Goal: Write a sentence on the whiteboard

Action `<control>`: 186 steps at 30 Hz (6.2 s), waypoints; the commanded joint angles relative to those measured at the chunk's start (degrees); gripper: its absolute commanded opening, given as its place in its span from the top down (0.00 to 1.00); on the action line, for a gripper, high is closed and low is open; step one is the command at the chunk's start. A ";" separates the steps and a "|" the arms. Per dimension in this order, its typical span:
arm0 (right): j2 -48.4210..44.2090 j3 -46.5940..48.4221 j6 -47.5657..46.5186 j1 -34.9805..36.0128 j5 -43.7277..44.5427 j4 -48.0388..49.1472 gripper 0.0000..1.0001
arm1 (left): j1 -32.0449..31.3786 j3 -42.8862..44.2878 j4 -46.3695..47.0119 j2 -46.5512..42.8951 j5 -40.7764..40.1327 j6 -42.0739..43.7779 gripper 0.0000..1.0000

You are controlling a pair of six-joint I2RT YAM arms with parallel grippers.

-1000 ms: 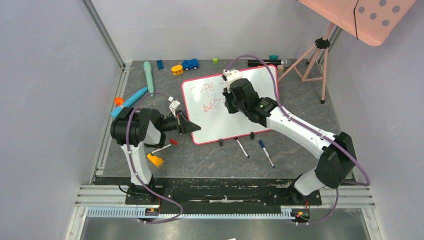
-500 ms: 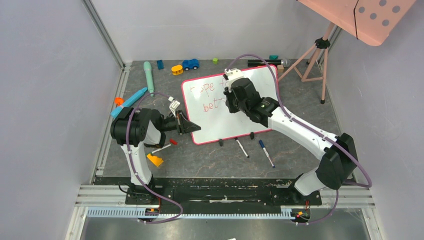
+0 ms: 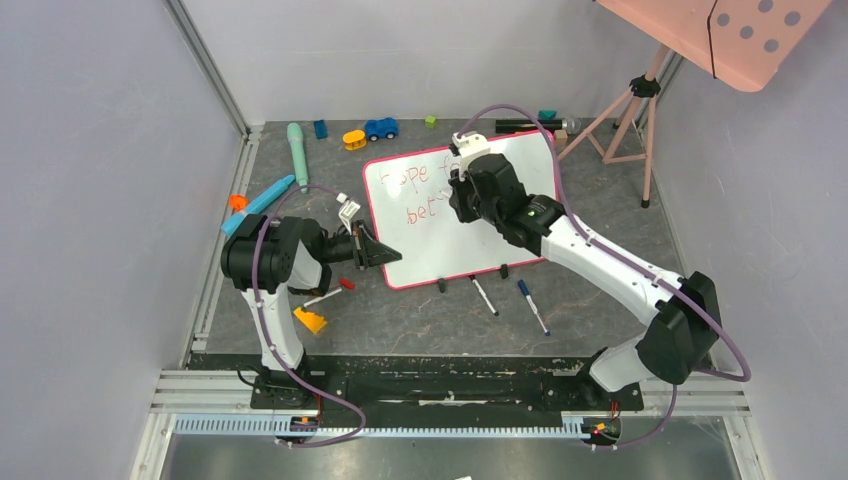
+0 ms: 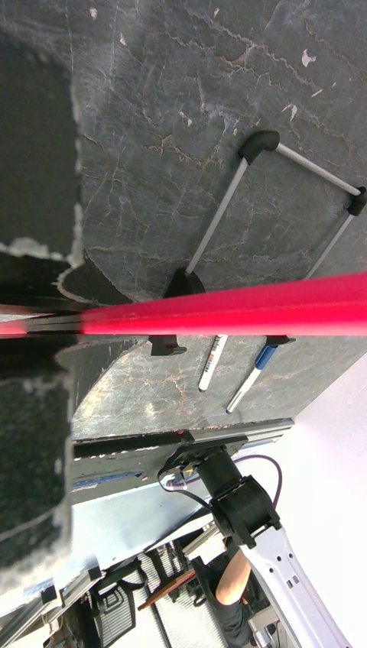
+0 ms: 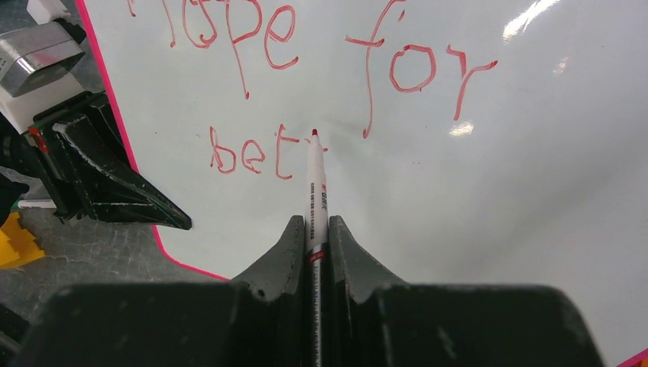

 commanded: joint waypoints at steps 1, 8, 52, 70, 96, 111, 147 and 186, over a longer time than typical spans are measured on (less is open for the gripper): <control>0.88 1.25 -0.75 -0.15 0.31 1.84 1.00 | -1.21 0.23 3.78 0.57 3.19 7.67 0.98; 2.28 1.82 -0.62 -0.15 0.32 1.88 1.00 | -1.25 0.19 3.78 0.51 3.25 7.78 0.98; -3.39 -3.88 2.13 -0.13 0.02 2.62 1.00 | -1.21 0.17 3.78 0.37 3.19 7.67 0.98; -2.11 -3.91 1.44 -0.40 2.54 1.07 1.00 | -1.21 0.23 3.78 0.49 3.20 7.71 0.98; -0.90 -3.55 1.54 -2.37 4.73 -0.70 1.00 | -1.26 0.06 3.78 0.28 3.22 7.87 0.98; 0.07 -1.32 0.68 -3.43 3.68 -0.70 1.00 | -1.21 0.13 3.78 0.39 3.28 7.81 0.98; -1.82 -5.87 1.63 -3.36 1.78 -1.89 1.00 | -1.21 0.21 3.78 0.46 3.22 7.72 0.98; -2.35 -1.97 -2.25 -3.47 1.49 0.24 1.00 | -1.21 0.10 3.78 0.46 3.24 7.57 0.98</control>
